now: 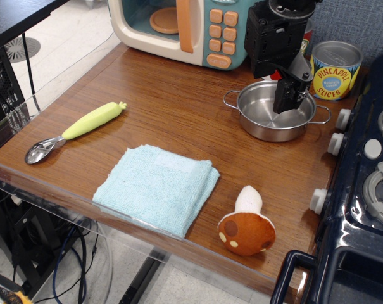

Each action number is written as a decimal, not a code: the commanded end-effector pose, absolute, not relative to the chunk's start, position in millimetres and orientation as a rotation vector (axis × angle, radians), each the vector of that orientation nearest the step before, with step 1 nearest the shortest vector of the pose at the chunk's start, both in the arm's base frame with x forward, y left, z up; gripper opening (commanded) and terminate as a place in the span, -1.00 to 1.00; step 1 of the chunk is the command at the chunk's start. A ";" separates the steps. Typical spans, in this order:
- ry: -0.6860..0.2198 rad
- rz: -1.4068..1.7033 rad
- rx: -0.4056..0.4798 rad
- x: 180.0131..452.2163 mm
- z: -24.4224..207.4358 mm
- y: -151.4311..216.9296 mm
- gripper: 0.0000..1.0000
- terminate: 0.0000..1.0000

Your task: Place the mushroom in front of the microwave and behind the scoop

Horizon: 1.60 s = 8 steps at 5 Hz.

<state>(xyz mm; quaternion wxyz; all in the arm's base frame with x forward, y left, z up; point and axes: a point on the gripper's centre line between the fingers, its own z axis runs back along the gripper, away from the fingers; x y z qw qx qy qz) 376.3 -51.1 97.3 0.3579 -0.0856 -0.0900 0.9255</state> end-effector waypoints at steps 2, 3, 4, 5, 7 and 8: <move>-0.207 2.332 -0.249 367.5 97.7 -53.3 1.00 -1.00; -0.185 2.324 -0.240 353.1 98.7 -51.7 1.00 -1.00; -0.120 2.305 -0.258 330.5 101.2 -52.8 1.00 -1.00; -0.055 2.240 -0.210 298.0 86.8 -69.0 1.00 -1.00; -0.002 2.078 -0.079 237.1 58.2 -87.3 1.00 -1.00; 0.022 2.023 -0.008 225.3 38.1 -94.3 1.00 -1.00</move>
